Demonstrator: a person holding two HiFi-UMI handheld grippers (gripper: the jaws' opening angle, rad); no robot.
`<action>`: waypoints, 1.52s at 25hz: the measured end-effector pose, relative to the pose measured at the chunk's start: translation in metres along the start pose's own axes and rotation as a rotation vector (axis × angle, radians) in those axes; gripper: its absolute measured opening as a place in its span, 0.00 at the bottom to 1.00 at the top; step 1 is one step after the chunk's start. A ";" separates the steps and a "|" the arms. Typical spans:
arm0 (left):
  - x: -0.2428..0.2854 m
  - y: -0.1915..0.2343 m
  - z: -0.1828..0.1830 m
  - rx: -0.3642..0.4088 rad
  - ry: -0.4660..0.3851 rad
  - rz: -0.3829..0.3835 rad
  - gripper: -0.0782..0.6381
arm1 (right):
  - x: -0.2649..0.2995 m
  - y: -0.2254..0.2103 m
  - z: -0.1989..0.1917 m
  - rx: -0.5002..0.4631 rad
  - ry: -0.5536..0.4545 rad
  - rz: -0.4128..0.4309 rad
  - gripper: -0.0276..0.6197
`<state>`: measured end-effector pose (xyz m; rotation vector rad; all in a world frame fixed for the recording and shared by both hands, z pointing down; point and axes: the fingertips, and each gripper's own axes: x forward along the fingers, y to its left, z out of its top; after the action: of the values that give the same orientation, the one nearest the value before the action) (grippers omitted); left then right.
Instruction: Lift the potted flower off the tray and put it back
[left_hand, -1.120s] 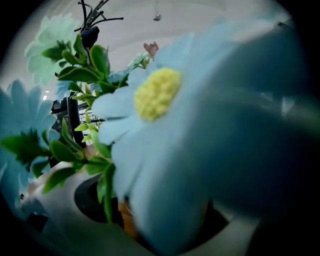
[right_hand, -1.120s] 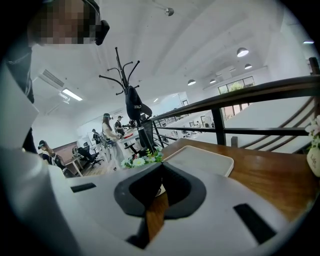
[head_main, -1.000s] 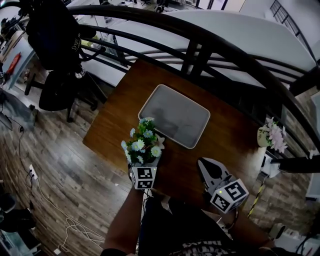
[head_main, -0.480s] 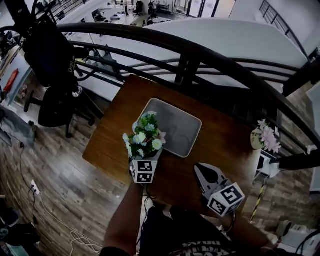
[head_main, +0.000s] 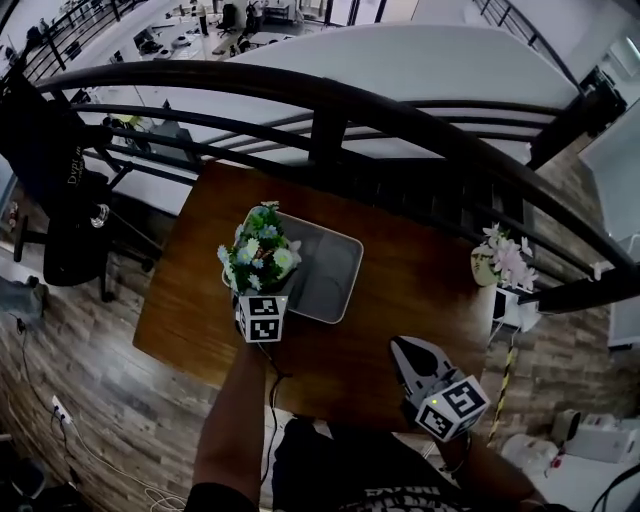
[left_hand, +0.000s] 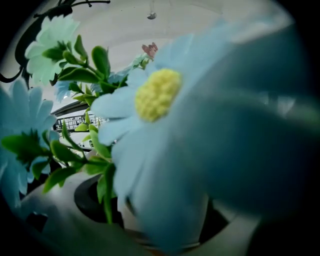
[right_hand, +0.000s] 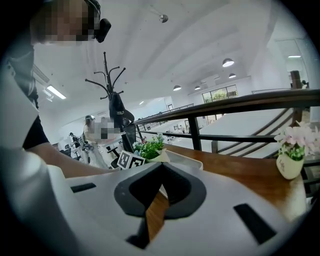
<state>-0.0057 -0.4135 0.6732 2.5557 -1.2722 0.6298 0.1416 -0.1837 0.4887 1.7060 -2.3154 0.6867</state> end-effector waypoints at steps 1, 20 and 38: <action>0.004 -0.001 0.000 0.004 0.006 -0.001 0.79 | -0.003 -0.005 -0.001 0.006 0.001 -0.012 0.04; -0.005 0.005 -0.008 0.010 0.021 0.065 0.79 | 0.008 -0.007 0.000 0.013 -0.007 -0.002 0.04; -0.227 -0.022 0.044 -0.341 -0.153 0.151 0.17 | 0.059 0.086 0.021 -0.117 -0.050 0.158 0.04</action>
<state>-0.0970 -0.2568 0.5285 2.2770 -1.4879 0.2190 0.0441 -0.2239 0.4727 1.5206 -2.4916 0.5282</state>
